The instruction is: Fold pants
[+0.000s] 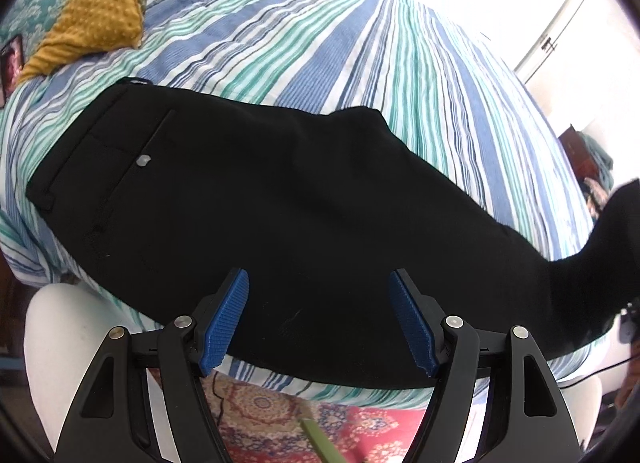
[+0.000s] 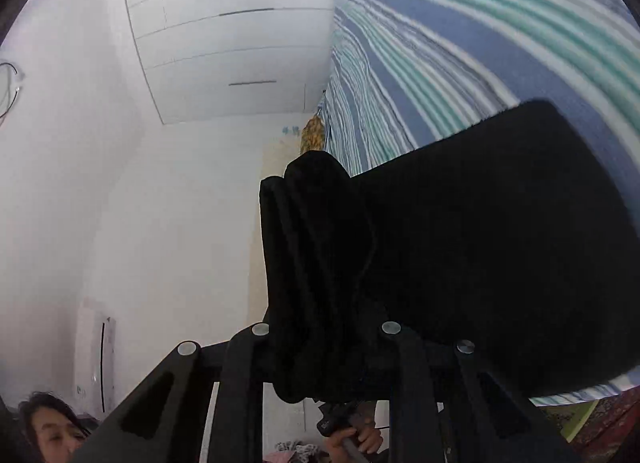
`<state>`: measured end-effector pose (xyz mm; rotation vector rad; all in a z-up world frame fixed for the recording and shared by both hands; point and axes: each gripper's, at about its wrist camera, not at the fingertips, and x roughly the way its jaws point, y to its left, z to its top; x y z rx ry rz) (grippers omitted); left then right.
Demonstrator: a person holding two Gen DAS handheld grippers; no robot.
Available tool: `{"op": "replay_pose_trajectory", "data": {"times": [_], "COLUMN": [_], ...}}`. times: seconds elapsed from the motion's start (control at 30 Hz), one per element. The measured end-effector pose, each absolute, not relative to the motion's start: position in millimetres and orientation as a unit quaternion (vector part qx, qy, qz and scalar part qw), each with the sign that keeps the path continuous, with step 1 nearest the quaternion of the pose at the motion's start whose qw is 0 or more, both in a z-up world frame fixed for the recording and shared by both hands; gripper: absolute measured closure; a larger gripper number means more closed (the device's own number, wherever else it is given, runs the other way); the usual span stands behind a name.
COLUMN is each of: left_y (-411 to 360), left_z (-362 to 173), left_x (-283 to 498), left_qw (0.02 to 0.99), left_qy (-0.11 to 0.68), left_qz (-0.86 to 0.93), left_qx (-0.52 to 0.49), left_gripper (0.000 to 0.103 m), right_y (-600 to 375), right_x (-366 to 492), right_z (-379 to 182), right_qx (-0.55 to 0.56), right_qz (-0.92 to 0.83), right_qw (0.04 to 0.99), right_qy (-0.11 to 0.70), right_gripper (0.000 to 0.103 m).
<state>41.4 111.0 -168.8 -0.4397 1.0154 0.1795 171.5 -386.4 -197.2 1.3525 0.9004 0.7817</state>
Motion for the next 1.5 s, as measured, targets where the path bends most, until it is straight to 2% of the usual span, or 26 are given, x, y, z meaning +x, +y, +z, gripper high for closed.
{"op": "replay_pose_trajectory", "data": {"times": [0.1, 0.23, 0.3, 0.33, 0.37, 0.43, 0.53, 0.6, 0.63, 0.67, 0.7, 0.73, 0.87, 0.97, 1.17, 1.2, 1.23, 1.27, 1.3, 1.5], "left_y": [121.2, 126.0, 125.5, 124.9, 123.5, 118.1, 99.6, 78.4, 69.2, 58.5, 45.4, 35.1, 5.7, -0.6, 0.1, -1.2, -2.4, -3.9, -4.9, 22.8], "left_z": [-167.2, -167.9, -167.3, -166.3, -164.8, -160.6, -155.7, -154.7, -155.4, -156.3, -157.9, -159.6, -171.8, -182.3, -195.2, -195.5, -196.7, -198.5, -198.7, -187.8], "left_x": [34.4, 30.3, 28.1, 26.7, 25.2, 25.2, 36.0, 49.7, 57.5, 64.9, 73.4, 80.0, 99.7, 104.3, 103.8, 102.8, 102.5, 103.5, 103.2, 88.5], "left_qw": [0.844, 0.842, 0.842, 0.843, 0.844, 0.847, 0.849, 0.847, 0.845, 0.845, 0.846, 0.847, 0.844, 0.841, 0.836, 0.836, 0.836, 0.834, 0.834, 0.843], "left_qy": [0.476, 0.479, 0.48, 0.478, 0.474, 0.466, 0.46, 0.462, 0.465, 0.467, 0.473, 0.479, 0.513, 0.53, 0.539, 0.539, 0.54, 0.542, 0.543, 0.529], "left_qz": [0.086, 0.086, 0.076, 0.067, 0.055, 0.029, -0.031, -0.078, -0.097, -0.11, -0.118, -0.122, -0.104, -0.071, -0.062, -0.063, -0.064, -0.065, -0.065, -0.037], "left_qx": [-0.23, -0.232, -0.234, -0.239, -0.244, -0.255, -0.258, -0.253, -0.247, -0.236, -0.215, -0.196, -0.118, -0.083, -0.082, -0.083, -0.08, -0.076, -0.076, -0.088], "left_gripper": [0.028, 0.028, 0.028, 0.028, 0.028, 0.025, 0.028, 0.048, 0.053, 0.062, 0.069, 0.072, 0.074, 0.068, 0.068, 0.071, 0.078, 0.096, 0.1, 0.101], "right_y": [-306.3, -190.8, -141.1, -120.2, -104.7, -93.1, -107.8, -129.8, -142.3, -157.1, -174.0, -189.8, -228.9, -256.9, -260.5, -257.6, -256.8, -257.0, -257.3, -272.2], "right_x": [177.2, 168.3, 158.9, 152.6, 146.7, 125.7, 103.1, 85.2, 72.6, 59.6, 50.8, 49.8, 52.7, 58.2, 71.8, 74.8, 75.1, 75.6, 74.8, 86.0], "right_z": [-209.8, -224.8, -235.4, -239.1, -241.7, -236.0, -214.7, -203.5, -201.6, -198.0, -195.2, -194.3, -194.5, -187.6, -193.6, -195.4, -195.4, -195.5, -195.4, -187.2], "right_qx": [0.545, 0.365, 0.258, 0.191, 0.128, 0.041, -0.009, -0.029, -0.033, -0.033, -0.028, -0.019, 0.04, 0.077, 0.089, 0.089, 0.088, 0.088, 0.088, 0.094], "right_qz": [0.345, 0.365, 0.372, 0.364, 0.364, 0.379, 0.407, 0.394, 0.382, 0.367, 0.351, 0.336, 0.28, 0.262, 0.263, 0.263, 0.263, 0.262, 0.262, 0.257], "right_qw": [0.643, 0.727, 0.757, 0.773, 0.783, 0.801, 0.814, 0.833, 0.842, 0.85, 0.857, 0.862, 0.878, 0.884, 0.876, 0.875, 0.875, 0.875, 0.875, 0.874], "right_qy": [0.413, 0.452, 0.471, 0.484, 0.487, 0.462, 0.414, 0.388, 0.38, 0.377, 0.377, 0.379, 0.385, 0.379, 0.395, 0.397, 0.398, 0.398, 0.397, 0.402], "right_gripper": [0.082, 0.082, 0.071, 0.052, 0.025, 0.004, 0.003, 0.003, 0.003, 0.002, 0.002, 0.002, 0.002, 0.002, 0.002, 0.002, 0.002, 0.002, 0.002, 0.002]}}
